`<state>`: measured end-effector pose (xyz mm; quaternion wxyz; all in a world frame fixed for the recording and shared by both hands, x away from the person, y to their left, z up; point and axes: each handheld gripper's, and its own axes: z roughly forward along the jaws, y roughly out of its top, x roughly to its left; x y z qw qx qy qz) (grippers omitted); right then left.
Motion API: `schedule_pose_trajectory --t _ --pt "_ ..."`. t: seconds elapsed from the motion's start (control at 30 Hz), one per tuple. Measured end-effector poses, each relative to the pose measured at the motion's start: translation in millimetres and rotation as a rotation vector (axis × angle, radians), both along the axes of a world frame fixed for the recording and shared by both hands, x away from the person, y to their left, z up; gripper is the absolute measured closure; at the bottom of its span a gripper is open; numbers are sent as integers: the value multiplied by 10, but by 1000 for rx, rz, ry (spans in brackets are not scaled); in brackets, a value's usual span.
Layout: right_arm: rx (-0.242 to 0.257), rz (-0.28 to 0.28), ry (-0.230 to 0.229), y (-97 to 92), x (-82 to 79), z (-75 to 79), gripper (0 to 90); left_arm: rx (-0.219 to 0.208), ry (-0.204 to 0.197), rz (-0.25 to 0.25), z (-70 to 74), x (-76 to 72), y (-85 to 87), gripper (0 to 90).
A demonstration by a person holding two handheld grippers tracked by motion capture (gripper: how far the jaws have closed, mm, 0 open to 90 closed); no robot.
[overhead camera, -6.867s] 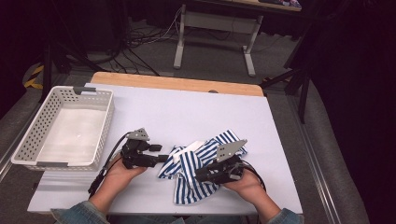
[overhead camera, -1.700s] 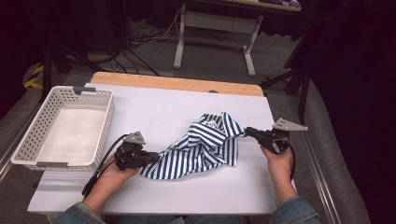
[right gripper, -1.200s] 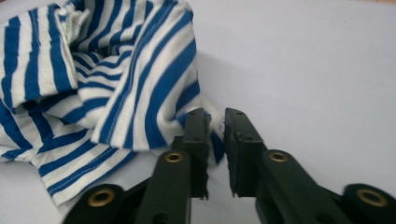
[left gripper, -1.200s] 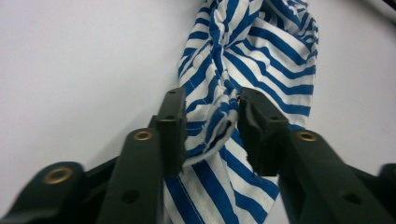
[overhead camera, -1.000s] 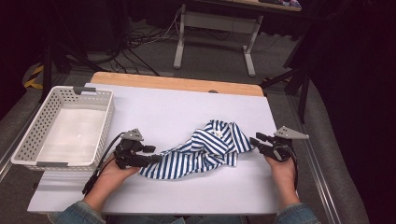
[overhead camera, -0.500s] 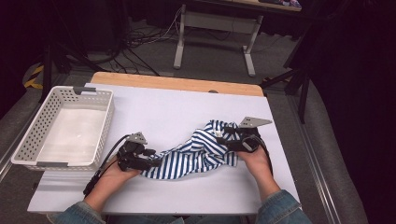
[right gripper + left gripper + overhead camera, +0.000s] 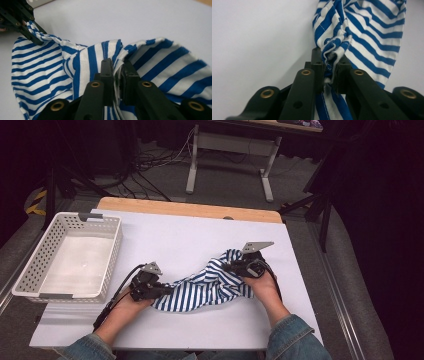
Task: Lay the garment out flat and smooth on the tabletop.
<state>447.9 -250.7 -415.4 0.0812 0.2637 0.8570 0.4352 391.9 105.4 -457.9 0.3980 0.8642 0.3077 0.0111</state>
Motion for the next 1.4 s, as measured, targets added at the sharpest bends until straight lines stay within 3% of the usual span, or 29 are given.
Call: schedule_pose_trajectory --t 0.03,0.07,0.1,0.17,0.33,0.37,0.47,0.57,0.6,0.67,0.8,0.87,1.03,1.13,1.17,1.23,1.27,1.3,1.33,1.37,1.4 --pt "0 0 0 0 0 0 833 0 0 0 0 0 0 826" --pt "4 -5 -29 8 -1 50 844 -4 -10 6 20 3 4 829" --pt "7 -9 -43 13 0 80 847 -18 -42 25 76 15 19 832" --pt "14 -14 -72 23 8 153 849 -31 -62 45 140 37 45 833" --pt "33 -24 -143 41 41 388 851 -71 -99 86 283 102 92 837" --pt "34 -28 -157 44 43 435 851 -70 -135 105 377 137 97 837" --pt "42 -32 -188 44 41 525 852 -72 -162 116 482 168 101 838" --pt "74 -37 -239 25 20 708 852 -81 -230 149 712 201 116 840" --pt "74 -37 -239 25 20 708 852 -81 -230 149 712 201 116 841" --pt "101 -35 -277 -1 -30 844 852 -102 -285 174 871 198 152 841" --pt "144 -14 -298 -57 -171 948 851 -138 -315 180 952 134 188 841" --pt "145 6 -297 -81 -265 929 851 -126 -322 164 920 84 179 841" --pt "135 36 -264 -138 -464 783 851 -109 -293 113 761 -27 158 839" --pt "132 54 -212 -207 -662 582 850 -102 -233 65 601 -112 137 837" --pt "125 57 -202 -218 -707 523 850 -86 -193 31 489 -150 113 837" --pt "118 61 -192 -228 -748 461 850 -75 -186 25 443 -168 106 836" --pt "90 65 -175 -246 -818 338 850 -83 -151 15 369 -184 105 835" --pt "90 65 -175 -246 -818 338 850 -83 -151 15 369 -184 105 835" --pt "86 70 -148 -272 -865 230 849 -87 -118 -1 316 -190 100 834" --pt "86 70 -148 -272 -865 230 849 -87 -118 -1 316 -190 100 834" --pt "79 71 -123 -299 -923 135 848 -82 -99 -23 278 -208 85 833"
